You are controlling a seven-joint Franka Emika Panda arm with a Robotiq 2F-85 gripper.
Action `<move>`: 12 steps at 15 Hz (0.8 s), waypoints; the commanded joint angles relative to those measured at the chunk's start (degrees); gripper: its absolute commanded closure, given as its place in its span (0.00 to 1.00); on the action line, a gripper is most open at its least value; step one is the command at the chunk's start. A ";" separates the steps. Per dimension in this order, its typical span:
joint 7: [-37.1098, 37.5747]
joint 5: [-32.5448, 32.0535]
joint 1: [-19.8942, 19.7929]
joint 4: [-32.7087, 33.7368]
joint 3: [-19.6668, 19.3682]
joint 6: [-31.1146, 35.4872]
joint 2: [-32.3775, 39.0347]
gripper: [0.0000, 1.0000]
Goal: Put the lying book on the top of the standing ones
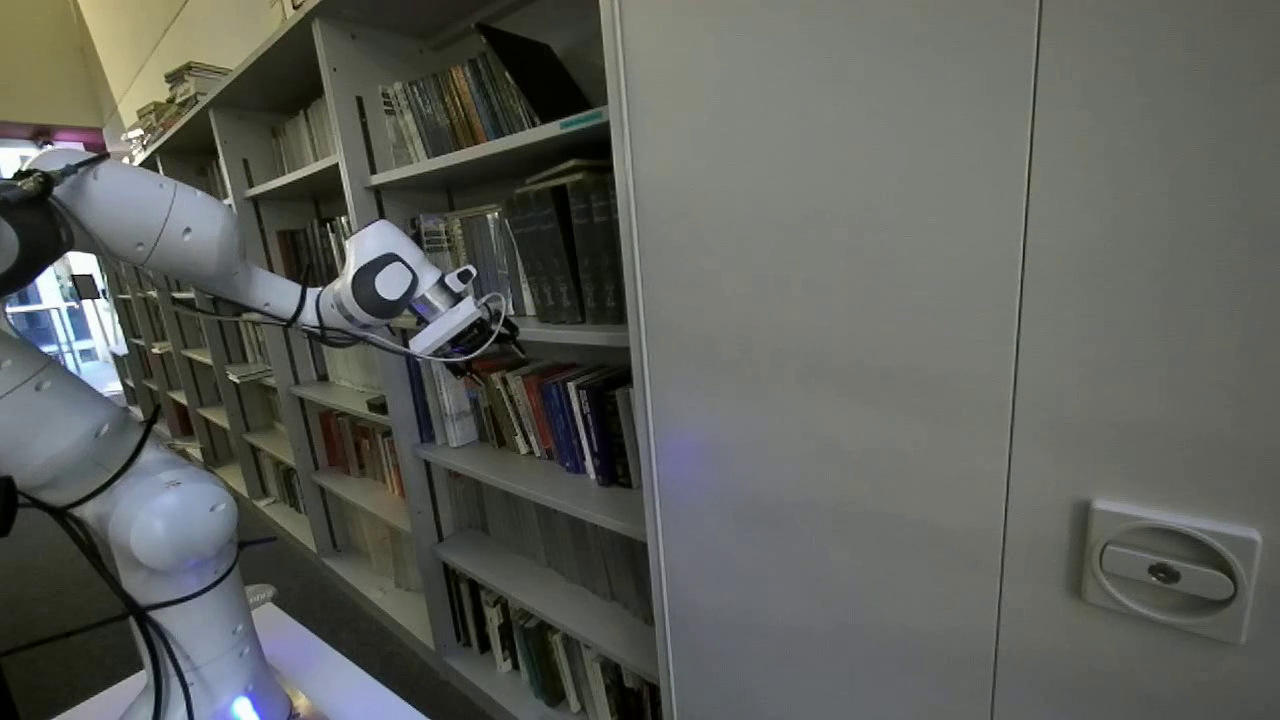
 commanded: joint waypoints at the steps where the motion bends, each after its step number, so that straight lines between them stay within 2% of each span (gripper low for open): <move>1: -3.62 1.92 2.55 -2.07 -2.64 2.07 -2.28 0.00; 2: -0.65 0.38 0.88 -0.85 -0.66 1.43 -0.82 0.00; 10: -1.24 0.80 1.78 -1.08 -1.61 1.48 -0.85 0.00; 12: -4.88 -0.51 3.29 -3.24 -2.57 6.99 -2.47 0.00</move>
